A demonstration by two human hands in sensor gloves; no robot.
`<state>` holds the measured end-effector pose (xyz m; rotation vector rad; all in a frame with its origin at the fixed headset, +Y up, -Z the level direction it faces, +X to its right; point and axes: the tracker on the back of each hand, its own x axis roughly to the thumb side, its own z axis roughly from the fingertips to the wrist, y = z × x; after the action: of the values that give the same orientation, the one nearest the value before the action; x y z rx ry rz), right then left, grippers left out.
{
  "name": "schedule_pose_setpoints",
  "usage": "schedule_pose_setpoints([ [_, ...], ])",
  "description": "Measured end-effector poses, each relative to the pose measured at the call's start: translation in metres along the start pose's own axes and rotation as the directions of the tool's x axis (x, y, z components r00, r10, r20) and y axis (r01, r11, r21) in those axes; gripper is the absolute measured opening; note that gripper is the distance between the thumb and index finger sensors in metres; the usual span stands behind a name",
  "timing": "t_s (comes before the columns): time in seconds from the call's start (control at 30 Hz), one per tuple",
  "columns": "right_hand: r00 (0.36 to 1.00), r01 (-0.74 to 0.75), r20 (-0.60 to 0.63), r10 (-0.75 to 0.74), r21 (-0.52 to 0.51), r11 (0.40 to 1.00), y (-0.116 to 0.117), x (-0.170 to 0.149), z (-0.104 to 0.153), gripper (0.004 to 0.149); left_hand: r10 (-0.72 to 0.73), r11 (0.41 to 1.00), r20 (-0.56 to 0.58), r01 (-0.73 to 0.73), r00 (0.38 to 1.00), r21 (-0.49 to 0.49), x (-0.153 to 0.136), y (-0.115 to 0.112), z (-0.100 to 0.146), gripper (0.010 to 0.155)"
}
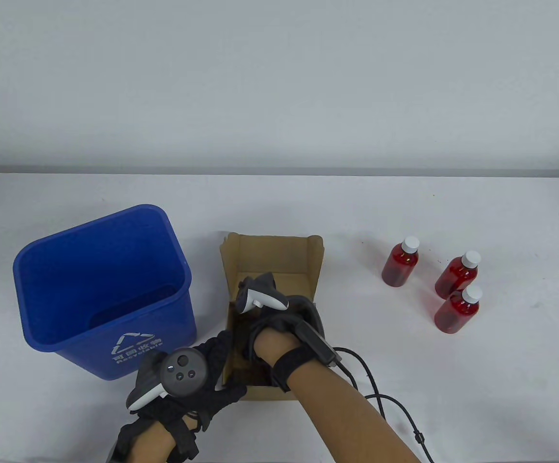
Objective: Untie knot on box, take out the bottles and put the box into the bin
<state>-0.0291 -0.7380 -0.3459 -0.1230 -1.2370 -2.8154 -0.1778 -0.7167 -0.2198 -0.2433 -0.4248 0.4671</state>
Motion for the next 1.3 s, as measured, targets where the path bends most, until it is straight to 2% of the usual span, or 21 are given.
schedule_pose_setpoints([
  [0.2,0.991,0.103,0.096,-0.093,-0.103,0.989,-0.020,-0.004,0.032,0.083,-0.009,1.000,-0.009,0.009,1.000,0.004,0.000,0.001,0.001,0.099],
  [0.37,0.966,0.216,0.184,-0.179,-0.200,0.956,-0.042,-0.024,0.065,0.083,-0.016,1.000,0.001,0.016,1.000,0.004,0.001,0.000,0.001,0.096],
  [0.57,0.917,0.376,0.266,-0.296,-0.336,0.864,-0.068,-0.071,0.102,0.082,-0.016,1.000,-0.001,0.016,1.000,-0.006,0.001,-0.001,0.000,0.097],
  [0.7,0.875,0.479,0.302,-0.379,-0.427,0.767,-0.080,-0.116,0.118,0.081,-0.012,1.000,-0.002,0.012,1.000,-0.005,0.001,-0.001,0.000,0.097],
  [0.97,0.807,0.581,0.333,-0.487,-0.591,0.559,-0.076,-0.193,0.122,0.078,-0.007,1.000,-0.004,0.007,1.000,-0.005,0.002,-0.002,0.000,0.097],
  [1.23,0.741,0.612,0.360,-0.567,-0.710,0.349,-0.047,-0.256,0.092,0.077,0.001,1.000,-0.009,-0.001,1.000,-0.002,0.001,-0.002,0.000,0.097],
  [1.3,0.735,0.609,0.370,-0.569,-0.729,0.313,-0.039,-0.266,0.086,0.077,0.001,1.000,-0.009,-0.001,1.000,-0.003,0.001,-0.001,0.000,0.097],
])
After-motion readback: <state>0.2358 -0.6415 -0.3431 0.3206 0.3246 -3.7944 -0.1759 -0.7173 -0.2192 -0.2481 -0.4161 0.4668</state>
